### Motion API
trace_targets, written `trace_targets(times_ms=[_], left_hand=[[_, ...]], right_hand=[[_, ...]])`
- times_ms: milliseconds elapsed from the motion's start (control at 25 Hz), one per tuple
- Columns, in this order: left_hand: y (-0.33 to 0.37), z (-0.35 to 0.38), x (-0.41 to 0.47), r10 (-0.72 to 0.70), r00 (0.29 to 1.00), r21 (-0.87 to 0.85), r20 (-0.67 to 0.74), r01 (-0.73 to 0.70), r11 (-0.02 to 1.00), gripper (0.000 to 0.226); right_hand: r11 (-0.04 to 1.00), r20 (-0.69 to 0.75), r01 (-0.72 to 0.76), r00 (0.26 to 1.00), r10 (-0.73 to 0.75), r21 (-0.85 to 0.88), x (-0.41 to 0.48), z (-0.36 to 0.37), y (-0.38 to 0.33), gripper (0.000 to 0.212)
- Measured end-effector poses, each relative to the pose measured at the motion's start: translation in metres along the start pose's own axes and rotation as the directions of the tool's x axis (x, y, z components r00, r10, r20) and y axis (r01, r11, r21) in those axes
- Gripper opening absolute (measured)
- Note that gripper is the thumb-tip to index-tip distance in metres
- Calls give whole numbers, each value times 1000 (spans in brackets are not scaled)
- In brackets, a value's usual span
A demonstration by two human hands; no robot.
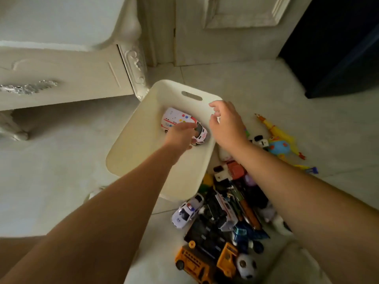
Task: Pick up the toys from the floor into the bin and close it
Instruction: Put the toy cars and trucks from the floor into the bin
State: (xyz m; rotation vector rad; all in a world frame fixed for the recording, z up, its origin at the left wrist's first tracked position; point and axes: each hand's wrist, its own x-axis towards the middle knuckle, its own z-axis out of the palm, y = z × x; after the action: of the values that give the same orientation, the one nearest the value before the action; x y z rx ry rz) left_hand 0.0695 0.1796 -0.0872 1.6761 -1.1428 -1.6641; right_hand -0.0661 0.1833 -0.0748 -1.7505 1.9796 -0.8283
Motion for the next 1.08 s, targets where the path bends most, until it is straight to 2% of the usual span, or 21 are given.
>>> trace_targets(times_ms=[120, 200, 280, 360, 440, 480, 520, 560, 600, 640, 680, 720, 920, 1080], left_hand=[[-3, 29, -29, 154, 987, 102, 33, -157, 982, 27], [-6, 51, -49, 174, 976, 166, 131, -195, 967, 24], [-24, 71, -59, 67, 966, 294, 251, -141, 945, 23], [-50, 87, -64, -132, 929, 488, 345, -57, 871, 27], [-83, 93, -64, -327, 866, 688, 378, -26, 725, 32], [-93, 91, -67, -364, 865, 782, 346, -51, 621, 35], [-103, 87, -68, -369, 876, 827, 312, -59, 559, 34], [-114, 81, -64, -376, 889, 870, 260, -47, 491, 33], [-128, 76, -58, -353, 905, 901, 237, -70, 428, 33], [-138, 69, -56, -347, 907, 942, 238, -130, 308, 35], [-149, 63, -51, -331, 917, 953, 223, -135, 271, 39], [-158, 57, -48, -320, 918, 959, 236, -167, 231, 44], [-172, 50, -44, -221, 959, 960, 178, -120, 252, 52], [-180, 52, -45, -140, 967, 961, 214, -183, 206, 40]], right_hand=[[994, -53, -111, 992, 110, -8, -39, -31, 22, 26], [963, 23, -270, 963, 270, -11, -60, -39, 49, 23], [907, 223, -419, 881, 417, -40, -81, -33, 78, 20], [858, 369, -509, 786, 496, -70, -105, -23, 98, 18], [805, 470, -592, 700, 537, -37, -133, -11, 108, 10], [792, 521, -610, 667, 533, -29, -144, -3, 113, 11], [789, 562, -614, 640, 524, -36, -153, 4, 114, 12], [780, 597, -624, 610, 521, -43, -159, 13, 117, 18], [774, 616, -629, 582, 531, -73, -165, 20, 117, 43], [773, 624, -623, 558, 546, -120, -169, 26, 117, 70], [773, 636, -613, 532, 559, -166, -172, 32, 117, 86], [772, 638, -609, 524, 564, -182, -172, 35, 117, 91], [700, 677, -702, 451, 581, -133, -164, 41, 123, 71], [534, 697, -844, 410, 588, 46, -150, 27, 128, 22]])
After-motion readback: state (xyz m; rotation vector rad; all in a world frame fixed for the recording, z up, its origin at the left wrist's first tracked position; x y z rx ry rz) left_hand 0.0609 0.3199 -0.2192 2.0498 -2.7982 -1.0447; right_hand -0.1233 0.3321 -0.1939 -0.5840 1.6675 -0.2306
